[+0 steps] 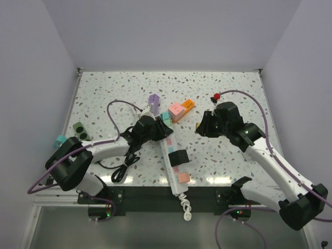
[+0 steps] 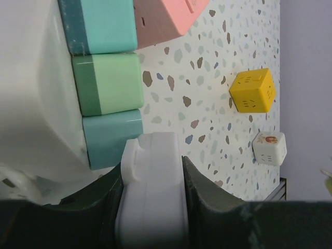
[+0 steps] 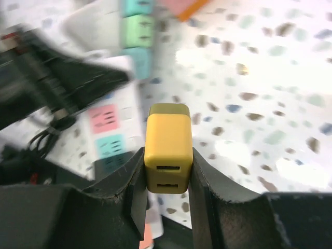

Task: Pull the plug off the socket

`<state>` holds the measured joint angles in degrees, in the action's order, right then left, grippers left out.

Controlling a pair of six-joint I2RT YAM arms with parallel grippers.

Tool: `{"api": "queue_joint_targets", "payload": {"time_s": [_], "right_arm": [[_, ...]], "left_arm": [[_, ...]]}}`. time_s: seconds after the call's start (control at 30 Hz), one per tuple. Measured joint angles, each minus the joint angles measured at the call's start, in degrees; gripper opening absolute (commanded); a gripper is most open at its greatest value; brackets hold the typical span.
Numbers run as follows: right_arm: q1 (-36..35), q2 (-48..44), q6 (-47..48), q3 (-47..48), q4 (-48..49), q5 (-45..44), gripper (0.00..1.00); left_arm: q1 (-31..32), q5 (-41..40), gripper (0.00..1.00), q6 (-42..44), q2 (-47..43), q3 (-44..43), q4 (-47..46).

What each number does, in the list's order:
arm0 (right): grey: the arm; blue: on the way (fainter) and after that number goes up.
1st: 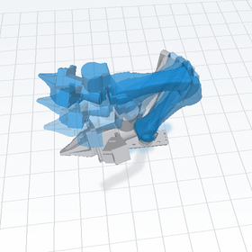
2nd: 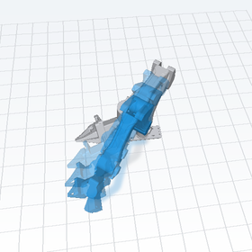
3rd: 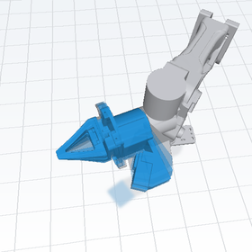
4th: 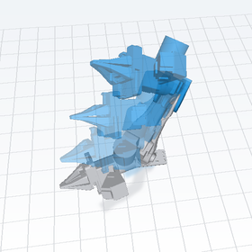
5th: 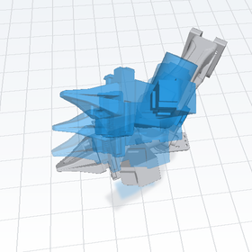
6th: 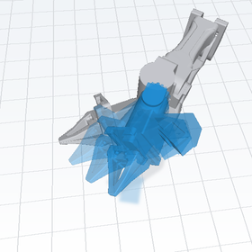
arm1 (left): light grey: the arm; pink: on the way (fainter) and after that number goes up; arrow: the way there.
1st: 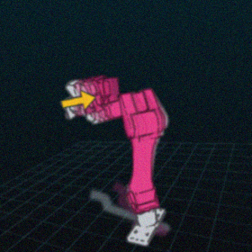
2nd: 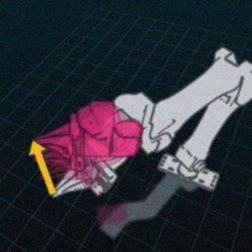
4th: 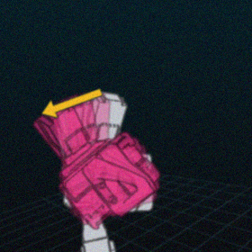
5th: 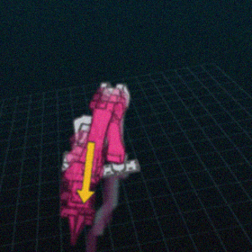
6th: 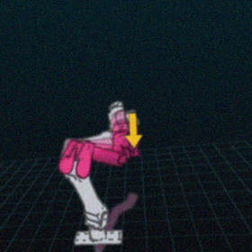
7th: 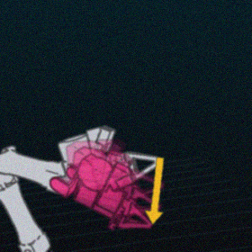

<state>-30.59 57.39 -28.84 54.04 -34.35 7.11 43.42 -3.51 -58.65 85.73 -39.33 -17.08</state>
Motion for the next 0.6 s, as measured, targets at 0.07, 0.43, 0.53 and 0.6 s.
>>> {"api": "queue_joint_targets", "payload": {"time_s": [0.07, 0.43, 0.53, 0.6], "right_arm": [[1.07, 4.09, -1.27, 2.6, -3.78, -6.84, 0.0], [16.74, 29.05, -7.54, 7.17, -15.43, -24.15, 0.0], [16.7, 31.01, -8.66, 5.35, -14.62, -24.15, 0.0], [16.76, 33.18, -9.35, 4.11, -14.32, -24.26, 0.04]], "left_arm": [[-0.66, 0.39, 0.0, 0.7, -1.27, 0.42, 1.31], [-1.09, 6.56, 0.0, 7.93, -4.61, -5.27, 8.68], [-1.09, 6.82, 0.0, 9.51, -5.62, -6.05, 10.19], [-1.09, 6.88, 0.0, 10.03, -5.75, -6.36, 10.88]]}}
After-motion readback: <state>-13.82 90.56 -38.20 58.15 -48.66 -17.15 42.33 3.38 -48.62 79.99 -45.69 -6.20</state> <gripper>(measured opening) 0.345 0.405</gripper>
